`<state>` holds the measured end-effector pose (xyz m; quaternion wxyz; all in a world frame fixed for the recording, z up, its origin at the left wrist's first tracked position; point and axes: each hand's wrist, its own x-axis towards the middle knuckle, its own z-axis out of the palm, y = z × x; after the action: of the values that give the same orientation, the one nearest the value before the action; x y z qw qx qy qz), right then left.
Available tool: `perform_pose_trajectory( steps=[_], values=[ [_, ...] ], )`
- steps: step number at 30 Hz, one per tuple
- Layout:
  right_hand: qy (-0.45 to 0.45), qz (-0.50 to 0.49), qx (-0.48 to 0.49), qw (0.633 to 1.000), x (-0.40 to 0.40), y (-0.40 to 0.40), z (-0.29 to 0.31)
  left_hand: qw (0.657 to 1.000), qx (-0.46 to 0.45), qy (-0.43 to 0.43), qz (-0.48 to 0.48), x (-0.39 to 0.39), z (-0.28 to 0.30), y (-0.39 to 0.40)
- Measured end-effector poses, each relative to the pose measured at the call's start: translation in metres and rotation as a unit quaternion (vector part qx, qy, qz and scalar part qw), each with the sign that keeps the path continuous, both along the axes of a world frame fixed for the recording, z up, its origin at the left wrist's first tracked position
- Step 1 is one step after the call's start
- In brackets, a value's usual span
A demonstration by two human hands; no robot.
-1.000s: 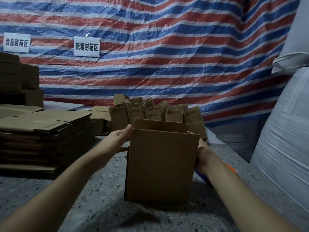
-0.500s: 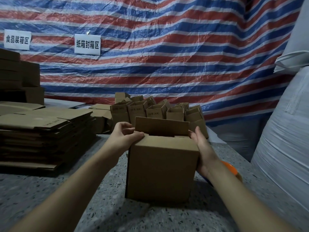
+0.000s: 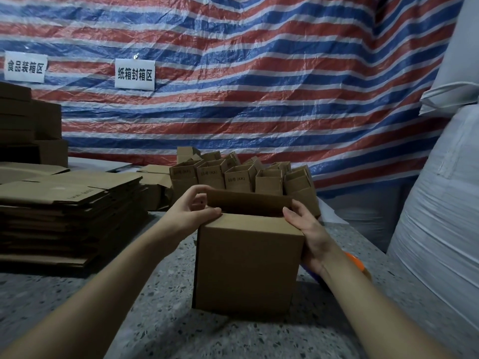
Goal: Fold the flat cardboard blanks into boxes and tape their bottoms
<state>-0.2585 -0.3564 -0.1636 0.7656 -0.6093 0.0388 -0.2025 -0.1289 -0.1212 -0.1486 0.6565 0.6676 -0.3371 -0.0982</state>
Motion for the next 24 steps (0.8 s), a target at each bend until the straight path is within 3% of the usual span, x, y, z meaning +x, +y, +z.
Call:
perform_pose_trajectory(
  steps=[7, 13, 16, 18, 21, 24],
  values=[
    [0.051, -0.072, -0.035, 0.995, 0.003, 0.002, -0.002, 0.993, 0.035, -0.066, 0.089, -0.006, -0.003, 0.000],
    [0.078, -0.083, -0.046, 0.992, 0.003, 0.003, 0.005, 0.969, 0.142, -0.155, 0.130, -0.020, 0.012, 0.004],
    [0.085, -0.077, -0.046, 0.992, 0.000, 0.005, 0.006, 0.904, 0.268, -0.287, 0.168, -0.029, 0.025, 0.005],
    [0.090, -0.072, -0.041, 0.992, -0.001, 0.005, 0.007, 0.854, 0.305, -0.377, 0.187, -0.040, 0.031, -0.003],
    [0.105, -0.066, -0.051, 0.991, -0.002, 0.005, 0.008, 0.833, 0.298, -0.444, 0.139, -0.055, 0.026, -0.027],
    [0.119, -0.059, -0.052, 0.990, -0.002, 0.005, 0.008, 0.795, 0.369, -0.473, 0.085, -0.063, 0.015, -0.045]
  ],
)
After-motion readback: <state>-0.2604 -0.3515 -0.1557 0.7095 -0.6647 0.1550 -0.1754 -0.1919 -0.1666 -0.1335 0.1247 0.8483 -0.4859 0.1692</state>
